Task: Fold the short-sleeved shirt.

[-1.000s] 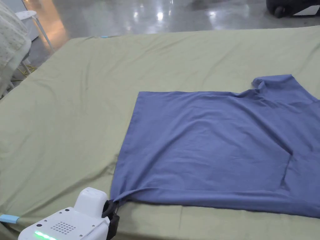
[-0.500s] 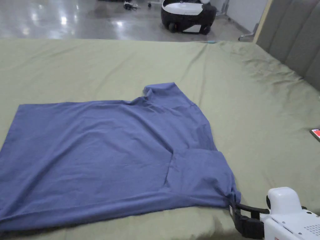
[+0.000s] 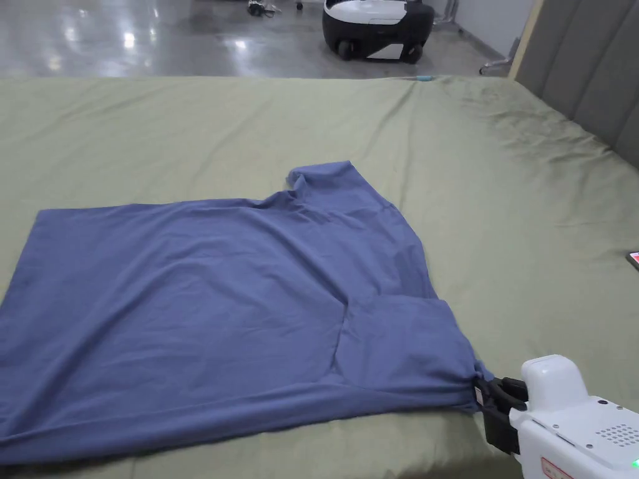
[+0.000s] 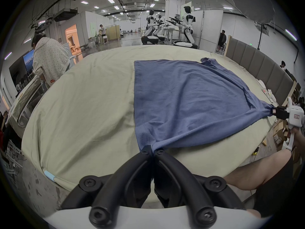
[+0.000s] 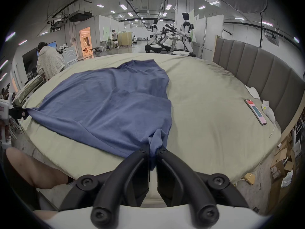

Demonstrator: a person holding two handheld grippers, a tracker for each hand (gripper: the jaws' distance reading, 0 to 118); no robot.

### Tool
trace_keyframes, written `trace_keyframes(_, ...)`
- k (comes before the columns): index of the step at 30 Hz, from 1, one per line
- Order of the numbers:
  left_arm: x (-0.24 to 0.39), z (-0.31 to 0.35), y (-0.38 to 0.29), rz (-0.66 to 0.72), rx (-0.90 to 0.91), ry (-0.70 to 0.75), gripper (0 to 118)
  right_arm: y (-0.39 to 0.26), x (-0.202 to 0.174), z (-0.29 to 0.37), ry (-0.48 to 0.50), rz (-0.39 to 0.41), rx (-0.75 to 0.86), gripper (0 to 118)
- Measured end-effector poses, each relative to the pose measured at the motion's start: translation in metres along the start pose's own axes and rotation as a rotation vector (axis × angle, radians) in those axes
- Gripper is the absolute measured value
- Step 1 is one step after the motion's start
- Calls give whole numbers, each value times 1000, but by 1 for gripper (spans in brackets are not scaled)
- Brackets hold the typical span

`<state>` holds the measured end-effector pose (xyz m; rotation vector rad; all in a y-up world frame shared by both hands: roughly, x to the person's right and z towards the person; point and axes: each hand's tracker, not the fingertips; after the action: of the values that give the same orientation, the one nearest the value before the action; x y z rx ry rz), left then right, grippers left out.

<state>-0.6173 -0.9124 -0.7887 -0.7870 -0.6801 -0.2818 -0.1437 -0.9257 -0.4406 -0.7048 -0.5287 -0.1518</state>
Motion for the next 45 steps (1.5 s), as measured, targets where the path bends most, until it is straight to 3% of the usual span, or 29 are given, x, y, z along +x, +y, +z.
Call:
trace_keyframes(4, -7, 5, 20, -14, 14, -7, 0, 31, -3, 16, 23, 7, 34, 8)
trace_keyframes(7, -14, 7, 47, -20, 27, -18, 0, 66, -5, 17, 7, 96, 50, 8)
trace_keyframes(10, -24, -4, 78, -19, 23, -19, 0, 103, -1, 3, -15, 96, 27, 8)
trace_keyframes(13, -30, -28, 114, -9, -26, -29, 0, 141, 6, -29, 1, 58, -43, 8)
trace_keyframes(15, -36, -49, 130, 4, -72, -37, 0, 156, 6, -56, -41, 63, -100, 8)
trace_keyframes(27, -37, -165, 167, -62, -283, -1, 0, 168, -9, -173, -138, 176, -315, 9)
trace_keyframes(28, -37, -171, 167, -57, -295, 3, 4, 167, -7, -178, -147, 158, -333, 14)
trace_keyframes(29, -38, -172, 166, -50, -293, 3, 21, 167, -5, -180, -170, 111, -346, 37)
trace_keyframes(30, -41, -172, 166, -23, -273, 11, 43, 168, -1, -180, -192, 52, -336, 59)
trace_keyframes(31, -49, -172, 162, -7, -257, 32, 67, 169, 3, -177, -229, 20, -304, 74)
trace_keyframes(32, -58, -169, 161, 16, -245, 66, 82, 169, 10, -171, -265, -8, -266, 77)
trace_keyframes(35, -86, -136, 161, 105, -124, 121, 86, 172, 29, -138, -324, -15, -127, 77)
trace_keyframes(36, -93, -116, 158, 103, -78, 114, 86, 169, 33, -121, -339, -6, -87, 77)
trace_keyframes(38, -97, -86, 148, 90, -30, 73, 85, 163, 37, -94, -255, 5, -70, 74)
trace_keyframes(39, -95, -62, 137, 56, -37, 30, 72, 155, 37, -78, -181, 18, -79, 61)
trace_keyframes(40, -90, -51, 129, 7, -26, 9, 38, 148, 35, -65, -150, 37, -68, 30)
trace_keyframes(41, -82, -41, 116, -52, -14, 70, 0, 137, 30, -54, -182, 55, -58, 1)
trace_keyframes(42, -77, -30, 103, -68, 26, 133, 0, 131, 14, -39, -206, 70, -37, 1)
trace_keyframes(45, -70, -22, 74, 32, -59, -28, 0, 111, -4, -15, -65, 45, -18, 0)
